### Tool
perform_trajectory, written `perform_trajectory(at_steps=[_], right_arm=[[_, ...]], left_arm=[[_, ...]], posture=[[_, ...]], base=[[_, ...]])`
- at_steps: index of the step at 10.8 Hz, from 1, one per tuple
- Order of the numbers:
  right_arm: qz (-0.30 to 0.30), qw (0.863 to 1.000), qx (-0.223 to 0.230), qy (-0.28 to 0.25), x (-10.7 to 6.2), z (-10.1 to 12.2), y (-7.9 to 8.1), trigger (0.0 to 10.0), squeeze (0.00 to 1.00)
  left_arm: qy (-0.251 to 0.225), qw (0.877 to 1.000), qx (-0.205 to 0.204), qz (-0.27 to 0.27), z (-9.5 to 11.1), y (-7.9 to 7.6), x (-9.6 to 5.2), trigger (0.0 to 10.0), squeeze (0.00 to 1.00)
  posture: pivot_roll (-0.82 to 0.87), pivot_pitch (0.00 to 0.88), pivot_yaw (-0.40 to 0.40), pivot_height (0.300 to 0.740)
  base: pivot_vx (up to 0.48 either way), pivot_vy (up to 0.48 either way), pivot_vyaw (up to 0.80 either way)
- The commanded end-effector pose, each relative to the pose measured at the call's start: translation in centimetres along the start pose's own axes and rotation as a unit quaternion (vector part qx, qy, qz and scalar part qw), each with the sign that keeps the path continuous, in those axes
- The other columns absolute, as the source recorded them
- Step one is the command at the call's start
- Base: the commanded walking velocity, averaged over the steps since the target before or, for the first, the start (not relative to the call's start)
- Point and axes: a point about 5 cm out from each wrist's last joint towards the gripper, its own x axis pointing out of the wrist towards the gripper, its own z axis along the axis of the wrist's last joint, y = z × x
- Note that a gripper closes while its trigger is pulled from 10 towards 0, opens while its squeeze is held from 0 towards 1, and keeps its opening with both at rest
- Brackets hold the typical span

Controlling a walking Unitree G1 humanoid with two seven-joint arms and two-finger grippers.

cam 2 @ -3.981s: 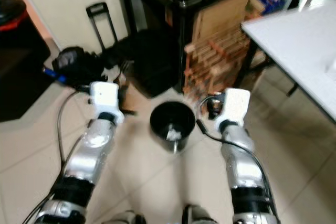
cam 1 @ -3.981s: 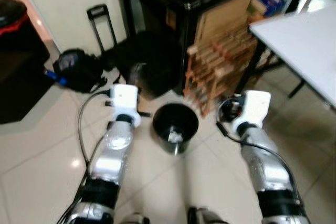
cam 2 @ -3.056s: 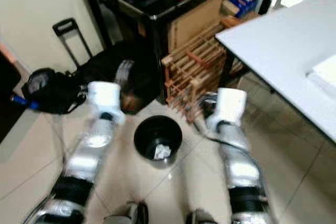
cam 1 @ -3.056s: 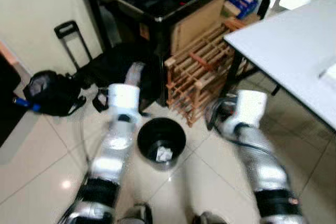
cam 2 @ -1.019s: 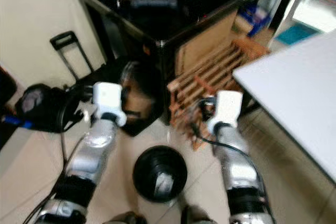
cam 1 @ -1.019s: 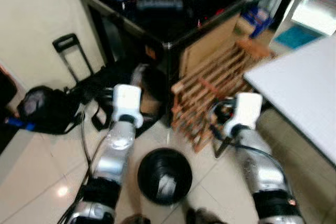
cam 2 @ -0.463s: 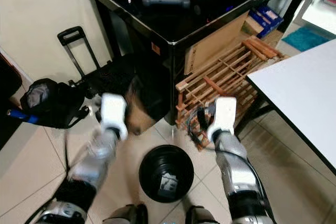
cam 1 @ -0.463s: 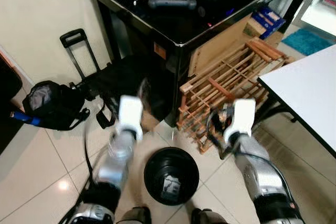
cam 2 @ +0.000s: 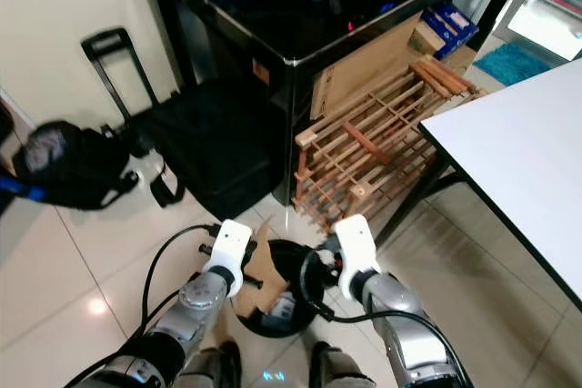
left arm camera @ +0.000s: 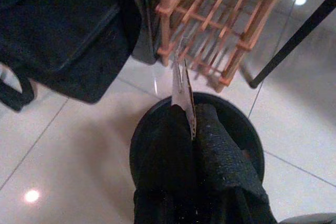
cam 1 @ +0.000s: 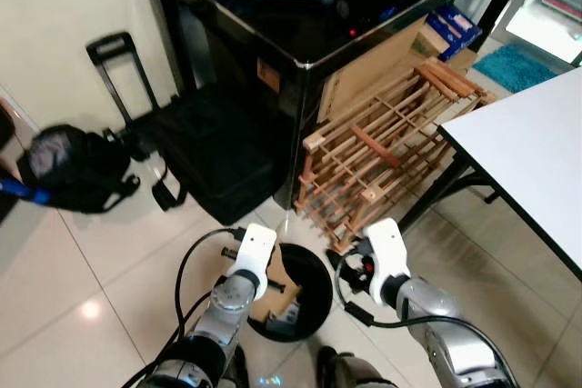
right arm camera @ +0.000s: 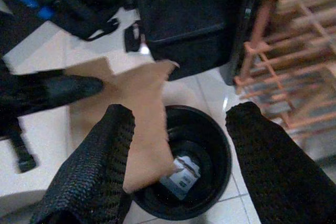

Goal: Picking trash to rubbish bin

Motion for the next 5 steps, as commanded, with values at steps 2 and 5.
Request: perform_trajectory(at_steps=[2, 5], right_arm=[[0.031, 0.999, 0.008, 0.017, -0.8, -0.5, 0.9, 10.0, 0.00], [0.053, 0.998, 0.016, 0.031, -1.7, -0.6, 1.5, 10.0, 0.00]], left_arm=[[0.019, 1.000, -0.003, 0.005, -1.1, -0.3, -0.2, 10.0, 0.00], [0.035, 0.999, 0.025, 0.001, -2.0, -0.7, -0.3, 10.0, 0.00]], posture=[[-0.11, 0.297, -0.055, 0.740], [-0.13, 0.313, -0.069, 0.740]], base=[[0.000, 0.000, 0.00], [0.000, 0.000, 0.00]])
